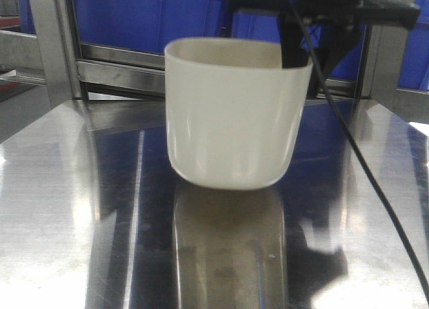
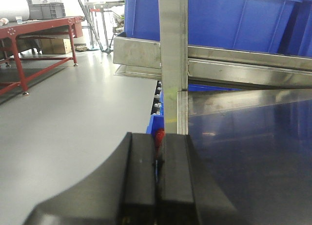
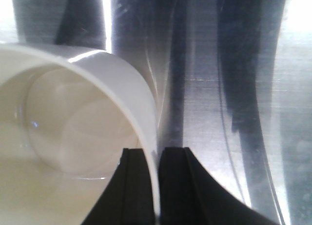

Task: Move white bin to right shelf second layer
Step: 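Lift the white bin off the steel table with the right gripper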

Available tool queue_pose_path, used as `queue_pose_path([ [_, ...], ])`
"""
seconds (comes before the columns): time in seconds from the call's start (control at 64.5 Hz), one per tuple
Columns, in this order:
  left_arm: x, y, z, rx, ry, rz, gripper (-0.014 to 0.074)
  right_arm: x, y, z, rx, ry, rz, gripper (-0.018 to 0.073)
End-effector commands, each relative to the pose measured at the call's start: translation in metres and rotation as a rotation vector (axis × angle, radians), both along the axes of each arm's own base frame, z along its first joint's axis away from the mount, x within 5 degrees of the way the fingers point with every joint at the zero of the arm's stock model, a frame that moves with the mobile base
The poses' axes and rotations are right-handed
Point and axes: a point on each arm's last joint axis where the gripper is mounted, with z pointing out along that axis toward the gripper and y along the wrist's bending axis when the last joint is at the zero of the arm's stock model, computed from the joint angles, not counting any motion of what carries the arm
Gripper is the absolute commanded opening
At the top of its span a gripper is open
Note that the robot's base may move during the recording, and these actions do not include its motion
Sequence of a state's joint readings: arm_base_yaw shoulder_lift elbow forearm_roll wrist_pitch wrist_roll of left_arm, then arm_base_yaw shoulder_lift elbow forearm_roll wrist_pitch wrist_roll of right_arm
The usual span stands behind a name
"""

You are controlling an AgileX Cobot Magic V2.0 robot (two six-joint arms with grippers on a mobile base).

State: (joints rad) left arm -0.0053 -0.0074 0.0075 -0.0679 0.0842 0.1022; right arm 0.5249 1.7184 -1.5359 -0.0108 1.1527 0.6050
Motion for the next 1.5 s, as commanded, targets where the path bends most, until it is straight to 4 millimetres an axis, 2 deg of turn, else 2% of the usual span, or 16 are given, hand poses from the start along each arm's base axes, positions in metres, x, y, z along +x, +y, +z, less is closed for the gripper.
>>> queue_pose_path([
  [0.0, 0.0, 0.0, -0.004, -0.01, -0.061, 0.0, 0.0085, -0.013, -0.011, 0.044, 0.067, -0.142, -0.007, 0.0077],
  [0.139, 0.0, 0.0, -0.004, -0.01, -0.061, 0.0, 0.0085, -0.022, -0.032, 0.057, 0.036, -0.2, -0.022, 0.0077],
  [0.294, 0.0, 0.0, -0.004, -0.01, -0.061, 0.0, 0.0085, -0.03, -0.067, 0.054, -0.048, -0.254, 0.023, 0.0077],
  [0.496, 0.0, 0.0, -0.004, -0.01, -0.061, 0.0, 0.0085, -0.05, -0.114, 0.048, -0.131, -0.332, 0.111, 0.0077],
  [0.651, 0.0, 0.0, -0.004, -0.01, -0.061, 0.0, 0.0085, -0.073, -0.142, 0.048, -0.072, -0.438, 0.008, 0.0077],
  [0.759, 0.0, 0.0, -0.004, -0.01, -0.061, 0.0, 0.0085, -0.093, -0.158, 0.042, -0.016, -0.502, -0.088, 0.0077],
  [0.961, 0.0, 0.0, -0.004, -0.01, -0.061, 0.0, 0.0085, -0.13, -0.172, 0.025, -0.017, -0.537, -0.152, 0.0077],
  [1.147, 0.0, 0.0, -0.004, -0.01, -0.061, 0.0, 0.0085, -0.155, -0.174, 0.014, -0.039, -0.548, -0.149, 0.0077],
  [1.286, 0.0, 0.0, -0.004, -0.01, -0.061, 0.0, 0.0085, -0.164, -0.177, 0.017, -0.072, -0.584, -0.141, 0.0077],
  [1.488, 0.0, 0.0, -0.004, -0.01, -0.061, 0.0, 0.0085, -0.167, -0.178, 0.019, -0.09, -0.597, -0.136, 0.0077],
])
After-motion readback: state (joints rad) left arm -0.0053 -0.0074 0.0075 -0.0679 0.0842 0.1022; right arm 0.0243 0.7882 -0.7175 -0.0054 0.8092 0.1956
